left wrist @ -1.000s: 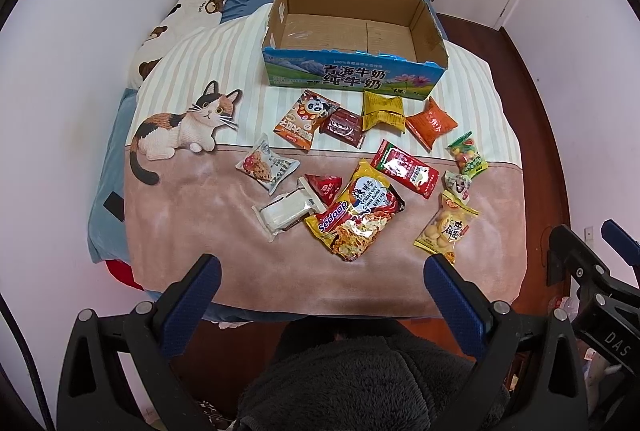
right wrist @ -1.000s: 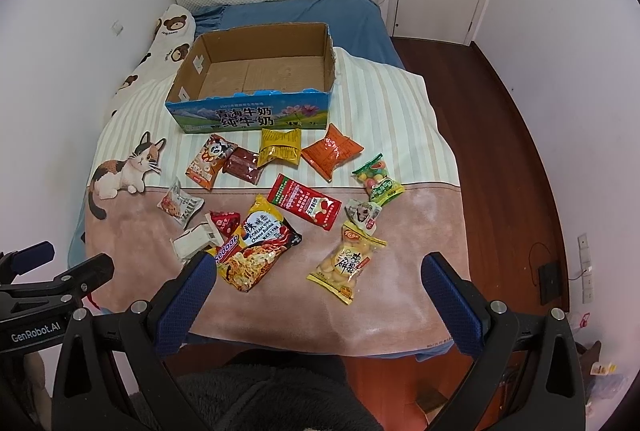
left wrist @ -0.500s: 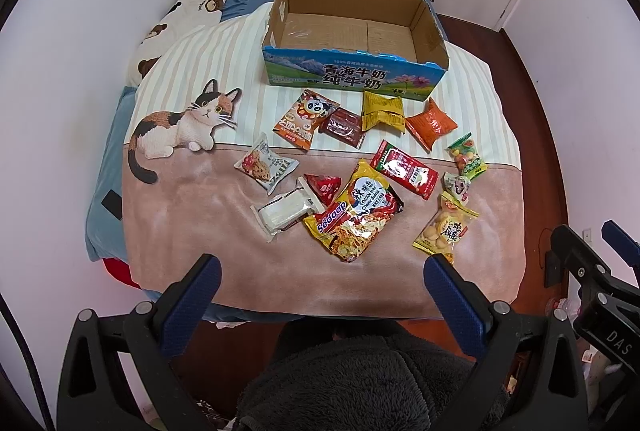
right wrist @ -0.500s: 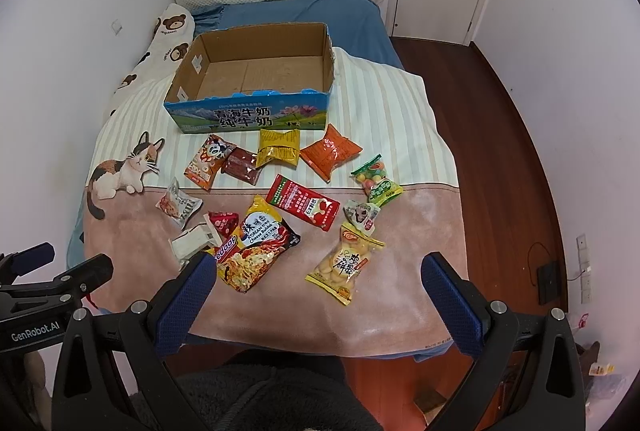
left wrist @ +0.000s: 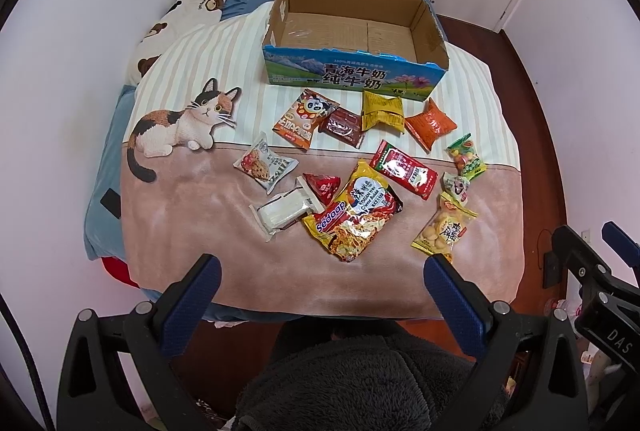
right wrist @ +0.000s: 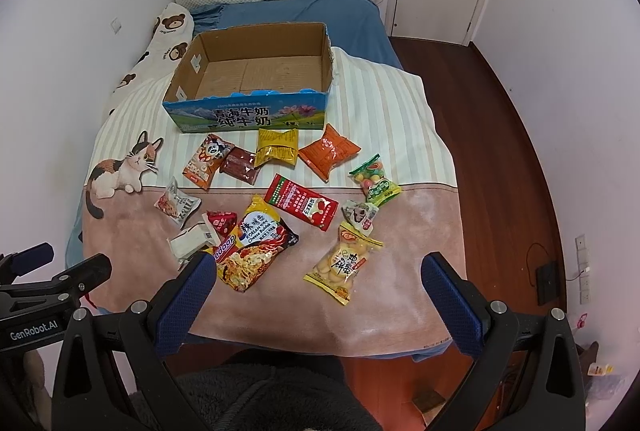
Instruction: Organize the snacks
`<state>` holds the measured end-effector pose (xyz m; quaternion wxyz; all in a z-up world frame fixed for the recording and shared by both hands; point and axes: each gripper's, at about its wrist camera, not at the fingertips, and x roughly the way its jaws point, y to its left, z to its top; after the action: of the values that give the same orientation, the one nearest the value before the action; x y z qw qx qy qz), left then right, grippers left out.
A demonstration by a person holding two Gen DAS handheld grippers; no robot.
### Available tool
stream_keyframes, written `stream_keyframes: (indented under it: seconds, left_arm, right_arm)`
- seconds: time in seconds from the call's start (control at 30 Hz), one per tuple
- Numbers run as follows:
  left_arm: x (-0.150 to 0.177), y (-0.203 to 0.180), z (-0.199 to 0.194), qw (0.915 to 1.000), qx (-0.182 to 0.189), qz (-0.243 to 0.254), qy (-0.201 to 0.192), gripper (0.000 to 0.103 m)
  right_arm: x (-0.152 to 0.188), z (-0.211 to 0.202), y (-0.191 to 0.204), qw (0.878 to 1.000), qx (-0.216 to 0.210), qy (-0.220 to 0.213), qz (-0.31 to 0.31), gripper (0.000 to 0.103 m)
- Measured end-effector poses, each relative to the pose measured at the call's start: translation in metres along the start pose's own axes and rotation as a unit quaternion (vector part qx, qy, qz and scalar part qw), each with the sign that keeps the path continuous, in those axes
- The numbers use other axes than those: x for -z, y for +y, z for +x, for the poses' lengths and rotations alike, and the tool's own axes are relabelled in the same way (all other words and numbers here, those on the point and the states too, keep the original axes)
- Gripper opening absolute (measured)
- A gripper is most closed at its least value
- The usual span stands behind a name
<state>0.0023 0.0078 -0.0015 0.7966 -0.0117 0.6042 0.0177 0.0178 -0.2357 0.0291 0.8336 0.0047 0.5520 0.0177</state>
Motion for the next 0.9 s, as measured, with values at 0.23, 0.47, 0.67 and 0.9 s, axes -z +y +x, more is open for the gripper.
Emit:
stream_keyframes:
  seconds: [0.23, 0.47, 0.67, 0.9]
  left_arm:
    - [-0.001, 0.000, -0.001, 1.0000, 0.001, 0.000, 0.000, 0.103]
    - [-0.003, -0.001, 0.002, 1.0000, 0.003, -0.001, 0.001, 0.103]
    - [-0.004, -0.001, 0.004, 1.0000, 0.003, -0.002, 0.002, 0.103]
    - [-0.011, 0.010, 0.027, 0.9999, -0.006, -0.009, -0.012, 0.103]
  right_arm:
    - [0.000, 0.000, -0.001, 1.000, 0.000, 0.000, -0.001, 0.103]
    - [0.000, 0.001, -0.001, 1.000, -0.001, 0.001, 0.000, 0.103]
    - [0.000, 0.002, -0.001, 1.000, -0.001, 0.002, 0.000, 0.103]
    - [0.001, 0.022, -0.013, 0.999, 0.003, 0.015, 0.029, 0.103]
